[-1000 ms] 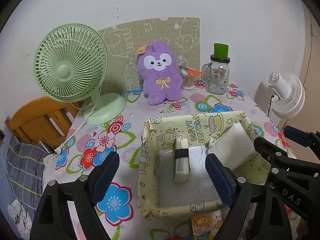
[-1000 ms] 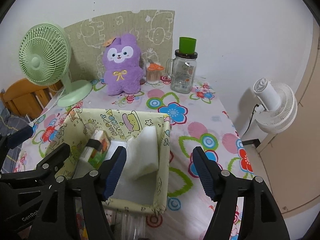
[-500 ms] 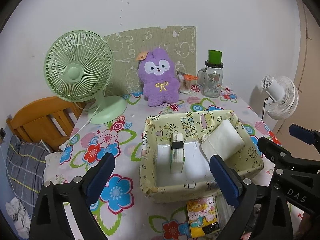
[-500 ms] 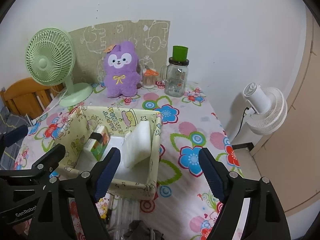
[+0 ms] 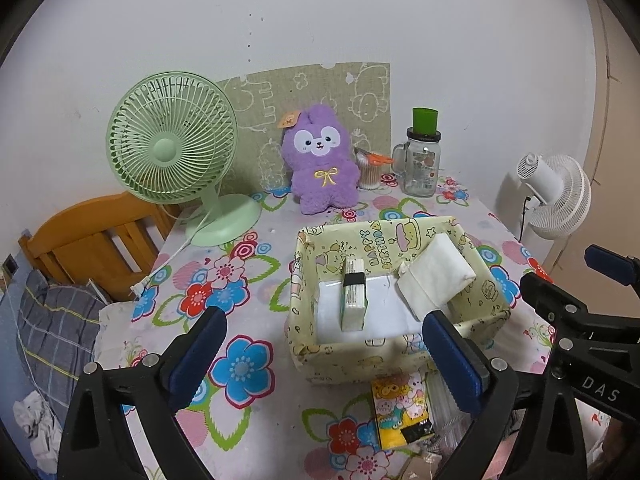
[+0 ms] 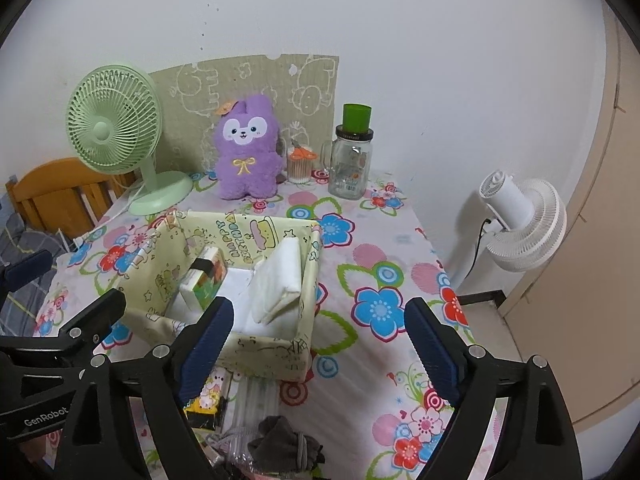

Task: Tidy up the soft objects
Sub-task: 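Withdraw both tools from the basket back toward the remaining items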

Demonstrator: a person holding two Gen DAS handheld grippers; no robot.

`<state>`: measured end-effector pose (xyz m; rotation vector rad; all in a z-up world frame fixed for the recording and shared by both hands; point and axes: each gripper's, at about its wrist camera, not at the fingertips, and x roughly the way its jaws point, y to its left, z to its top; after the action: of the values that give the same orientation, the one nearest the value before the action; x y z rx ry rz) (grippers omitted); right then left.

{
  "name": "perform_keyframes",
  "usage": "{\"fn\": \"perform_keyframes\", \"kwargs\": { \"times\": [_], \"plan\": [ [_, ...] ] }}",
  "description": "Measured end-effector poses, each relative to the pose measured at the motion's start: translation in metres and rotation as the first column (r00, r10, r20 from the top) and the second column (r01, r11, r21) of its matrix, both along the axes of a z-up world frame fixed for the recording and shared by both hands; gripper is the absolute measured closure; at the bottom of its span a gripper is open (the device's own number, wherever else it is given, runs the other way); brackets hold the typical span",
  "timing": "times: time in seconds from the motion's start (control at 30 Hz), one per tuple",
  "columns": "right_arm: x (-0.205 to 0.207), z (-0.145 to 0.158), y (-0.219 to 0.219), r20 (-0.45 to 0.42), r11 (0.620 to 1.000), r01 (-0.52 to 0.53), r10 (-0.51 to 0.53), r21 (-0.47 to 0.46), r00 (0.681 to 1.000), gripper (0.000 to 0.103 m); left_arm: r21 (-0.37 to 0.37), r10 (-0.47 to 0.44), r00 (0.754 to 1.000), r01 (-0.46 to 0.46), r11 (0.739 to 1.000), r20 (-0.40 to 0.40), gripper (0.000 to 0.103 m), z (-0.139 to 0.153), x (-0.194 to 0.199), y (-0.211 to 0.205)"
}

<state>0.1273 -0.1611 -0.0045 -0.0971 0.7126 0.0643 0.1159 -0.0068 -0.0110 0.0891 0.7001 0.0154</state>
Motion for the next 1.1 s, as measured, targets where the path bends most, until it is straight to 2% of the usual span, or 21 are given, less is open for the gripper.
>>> {"fn": "perform_keyframes", "kwargs": {
  "times": [0.47, 0.83, 1.1],
  "plan": [
    [-0.027, -0.001, -0.006, 0.010, 1.000, 0.004, -0.004, -0.002, 1.000, 0.013, -0.014, 0.000, 1.000, 0.000, 1.000, -0.008, 0.003, -0.008, -0.030, -0.004],
    [-0.050, -0.018, -0.011, 0.000, 0.999, -0.026, 0.026, -0.021, 1.000, 0.013, -0.021, -0.015, 1.000, 0.014, 1.000, -0.020, 0.003, -0.024, -0.052, -0.011],
    [-0.062, -0.030, -0.017, -0.015, 0.999, -0.040, 0.040, 0.002, 0.999, 0.013, -0.012, -0.019, 1.000, 0.019, 1.000, -0.016, 0.003, -0.032, -0.064, -0.012]
  ]
}}
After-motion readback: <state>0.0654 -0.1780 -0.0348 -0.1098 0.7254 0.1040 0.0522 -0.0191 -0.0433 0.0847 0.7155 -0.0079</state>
